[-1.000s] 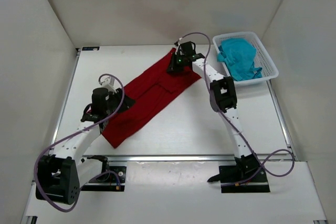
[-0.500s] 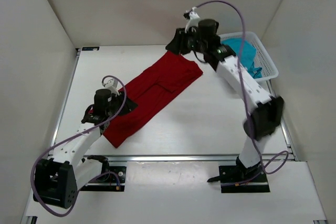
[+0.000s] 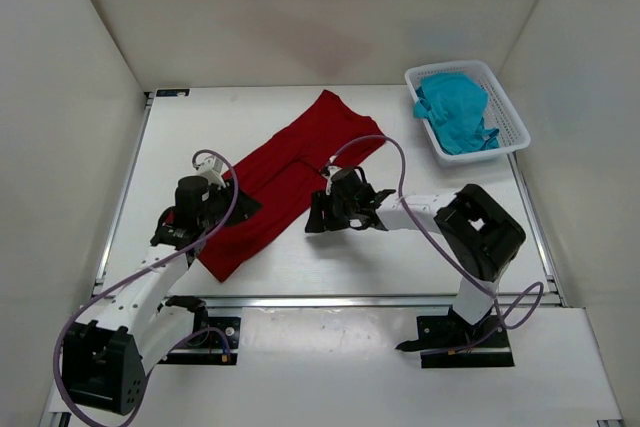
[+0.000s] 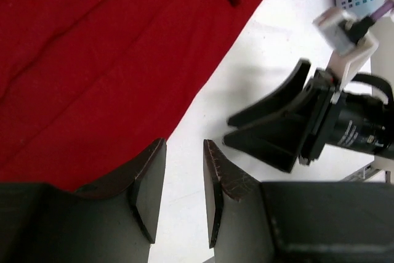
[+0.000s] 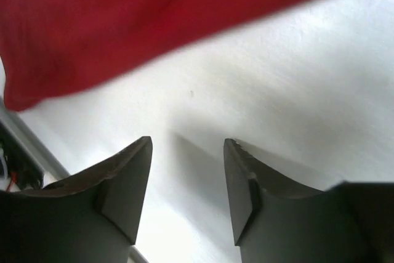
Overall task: Fold and stack the t-shirts
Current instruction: Rotate the tshirt 90 degrees
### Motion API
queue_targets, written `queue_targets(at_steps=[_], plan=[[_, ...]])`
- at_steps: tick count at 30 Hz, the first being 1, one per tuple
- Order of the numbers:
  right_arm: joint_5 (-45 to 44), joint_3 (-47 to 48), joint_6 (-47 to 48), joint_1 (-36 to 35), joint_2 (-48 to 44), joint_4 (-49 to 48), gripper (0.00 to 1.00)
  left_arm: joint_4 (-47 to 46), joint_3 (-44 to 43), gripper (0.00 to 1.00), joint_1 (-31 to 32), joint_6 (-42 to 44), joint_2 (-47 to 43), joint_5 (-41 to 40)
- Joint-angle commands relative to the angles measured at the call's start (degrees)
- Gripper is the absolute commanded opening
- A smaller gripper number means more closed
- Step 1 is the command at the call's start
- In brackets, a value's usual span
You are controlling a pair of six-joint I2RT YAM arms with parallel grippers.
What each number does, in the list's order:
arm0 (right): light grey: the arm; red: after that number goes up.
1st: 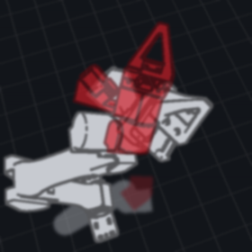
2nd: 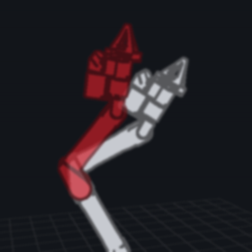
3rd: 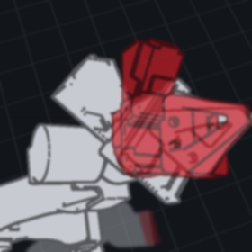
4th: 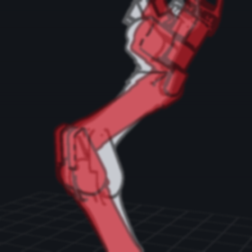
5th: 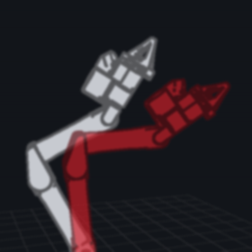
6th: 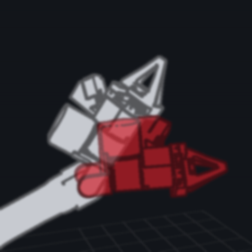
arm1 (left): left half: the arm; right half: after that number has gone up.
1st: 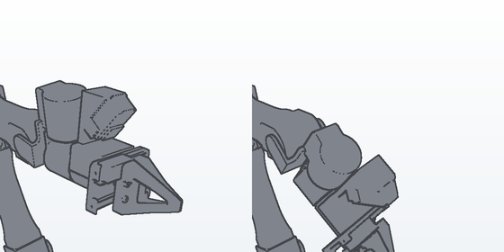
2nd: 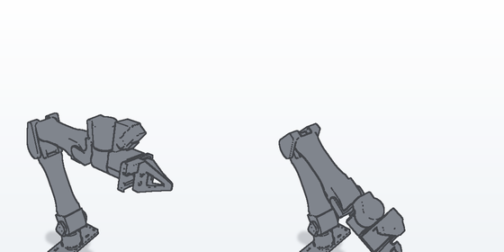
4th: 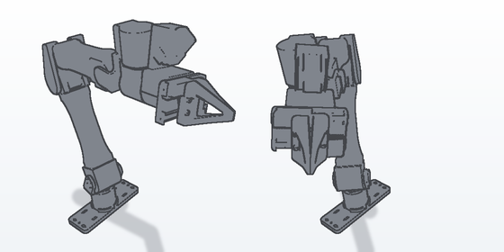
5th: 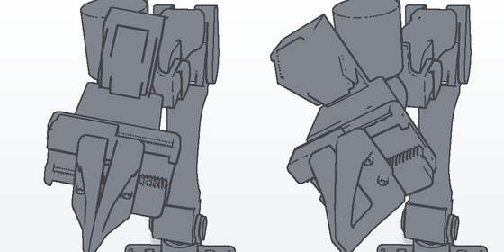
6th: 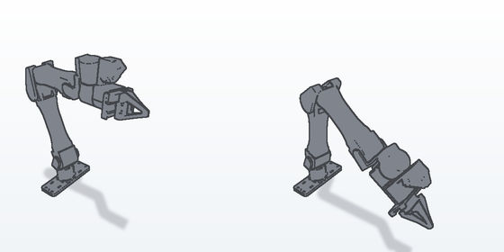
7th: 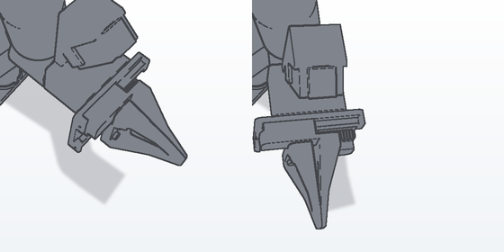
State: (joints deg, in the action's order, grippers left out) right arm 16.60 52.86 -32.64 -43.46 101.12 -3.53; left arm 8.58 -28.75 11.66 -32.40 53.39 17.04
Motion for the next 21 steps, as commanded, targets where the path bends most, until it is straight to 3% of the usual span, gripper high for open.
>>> queue_targets(at_steps=[1,4,7,9,11,13,19,20,21], plan=[[-5.3,3.1,-4.6,-0.6,2.0,-8.3,0.50,-0.2,1.2,0.41,0.6,-0.4,-1.8,1.4],[-10.2,6.7,-5.4,-2.1,7.6,-5.9,0.50,-0.4,2.2,0.41,0.3,-0.7,-2.1,1.8],[-14.0,11.8,-5.7,-3.5,12.0,-2.9,0.45,-0.5,2.1,0.40,0.9,-0.8,-2.1,0.5],[-13.7,15.5,-5.4,-4.0,14.9,-1.1,0.35,-0.5,2.1,0.42,1.3,-0.5,-1.5,0.3],[-12.1,14.8,-5.8,-3.0,15.3,-0.9,0.12,-0.2,1.9,0.41,0.6,0.3,-1.1,0.1],[-9.5,11.6,-6.6,-1.2,13.1,-4.3,0.01,-0.2,1.7,0.41,0.9,0.1,-0.7,-0.1],[2.7,-4.0,-0.6,12.4,-0.2,-5.3,0.00,-1.0,1.8,0.42,3.4,1.1,1.5,-2.9],[4.4,-4.7,0.6,13.9,-2.0,-3.7,0.03,-1.3,2.3,0.41,3.8,0.9,2.3,-2.9],[6.8,-4.7,3.3,16.5,-3.4,-1.5,0.14,-1.6,2.6,0.41,4.6,1.1,2.9,-3.2]])
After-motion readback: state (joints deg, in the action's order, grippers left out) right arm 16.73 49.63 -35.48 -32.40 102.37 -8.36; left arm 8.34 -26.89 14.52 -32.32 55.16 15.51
